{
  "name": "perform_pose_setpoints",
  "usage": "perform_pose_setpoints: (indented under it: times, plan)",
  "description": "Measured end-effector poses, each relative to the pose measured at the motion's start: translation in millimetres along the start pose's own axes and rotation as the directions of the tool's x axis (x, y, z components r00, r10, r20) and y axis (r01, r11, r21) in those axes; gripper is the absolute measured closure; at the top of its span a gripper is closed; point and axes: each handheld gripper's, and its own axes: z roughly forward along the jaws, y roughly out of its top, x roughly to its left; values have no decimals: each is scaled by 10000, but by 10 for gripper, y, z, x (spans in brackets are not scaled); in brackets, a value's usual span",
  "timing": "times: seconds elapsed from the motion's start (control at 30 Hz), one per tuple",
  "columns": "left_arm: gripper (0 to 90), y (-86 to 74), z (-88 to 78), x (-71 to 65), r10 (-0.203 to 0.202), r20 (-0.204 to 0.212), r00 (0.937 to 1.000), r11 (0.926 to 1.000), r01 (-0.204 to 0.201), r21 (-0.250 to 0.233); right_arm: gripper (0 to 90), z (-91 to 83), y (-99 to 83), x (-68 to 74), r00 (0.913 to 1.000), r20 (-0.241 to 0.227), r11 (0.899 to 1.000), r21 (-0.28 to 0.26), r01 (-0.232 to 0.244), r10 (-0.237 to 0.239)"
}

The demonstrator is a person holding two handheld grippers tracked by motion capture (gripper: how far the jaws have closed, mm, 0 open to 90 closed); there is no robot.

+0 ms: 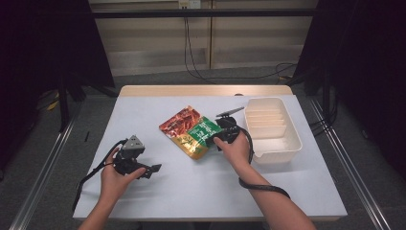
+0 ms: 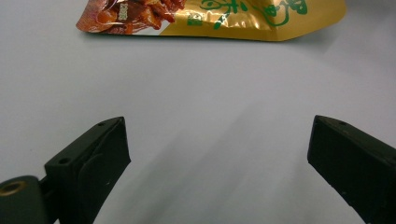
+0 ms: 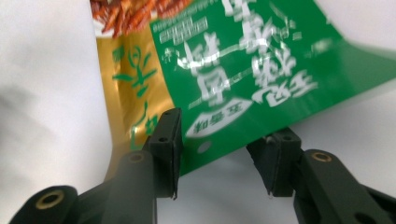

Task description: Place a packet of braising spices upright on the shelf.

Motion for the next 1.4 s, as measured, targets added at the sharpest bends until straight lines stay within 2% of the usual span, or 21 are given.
perform_pose_setpoints:
  times: [0.07,0.1,0.2,0.27,0.33,0.37,0.4,0.43,0.47,0.5,0.53,0.57,0.6,0.7,0.73,0.93,1.03,1.23,1.27,1.33,1.4]
  plan:
    - [53,2,-6,3,13,-60,10000,10000,-14,-30,598,37,22,30,9997,-89,9985,-511,219,-224]
    - [53,5,-11,5,29,-78,10000,10000,-29,46,598,44,27,42,9994,100,9982,-504,322,-317]
    - [53,5,-10,8,11,-25,10000,10000,-11,59,605,86,41,47,9989,244,9979,-504,413,-402]
    - [53,2,-3,10,-9,-70,10000,10000,8,-33,599,103,49,60,9947,755,9952,-631,746,-698]
    - [53,2,-3,13,32,-128,9999,10000,-33,-38,612,109,55,57,9940,765,9942,-676,833,-781]
    - [53,2,2,12,-15,-65,10000,10000,15,-42,658,110,66,57,9974,696,9985,-504,195,-159]
    - [53,2,2,12,-15,-65,10000,10000,15,-42,658,110,66,57,9974,696,9985,-504,195,-159]
    - [53,2,2,12,5,-48,10000,10000,-5,-39,678,125,75,37,9989,414,9988,-449,-206,225]
    - [53,2,3,11,-12,-41,10000,10000,12,-36,678,125,75,37,9989,414,9988,-449,-206,225]
    - [53,1,6,9,-64,-24,10000,10000,64,-32,736,136,77,40,9978,456,9983,-363,-457,473]
    - [53,1,4,12,-23,-63,10000,10000,23,-38,736,136,77,40,9978,456,9983,-363,-457,473]
    - [53,7,-7,16,-12,-56,10000,10000,12,46,791,140,85,38,9967,444,9973,-294,-670,683]
    - [53,7,-7,16,-12,-56,10000,10000,12,46,791,140,85,38,9967,444,9973,-294,-670,683]
    - [53,9,-10,17,-45,-60,10000,10000,45,-34,900,100,120,50,9954,590,9960,-531,-725,756]
    - [53,8,-12,17,-32,-40,10000,10000,32,-27,900,100,120,50,9954,590,9960,-531,-725,756]
    - [53,4,-16,18,-95,-19,10000,9998,94,-149,900,-123,263,106,9966,647,9980,-398,-494,519]
    - [53,5,-20,14,-127,-38,9999,9998,126,-147,900,-355,392,163,9967,775,9995,-244,-205,224]
    - [53,13,-37,27,41,-69,10000,10000,-41,-71,900,-588,534,214,9963,795,9994,124,312,-321]
    - [53,9,-34,22,-115,5,9999,9998,115,-182,900,-687,605,247,9938,852,9972,284,693,-715]
    - [52,9,-35,24,-136,45,9999,9996,137,-242,900,-719,627,256,9930,884,9966,336,752,-779]
    - [51,10,-43,33,-108,79,9999,9995,110,-283,900,-863,726,296,9903,839,9927,572,1058,-1104]
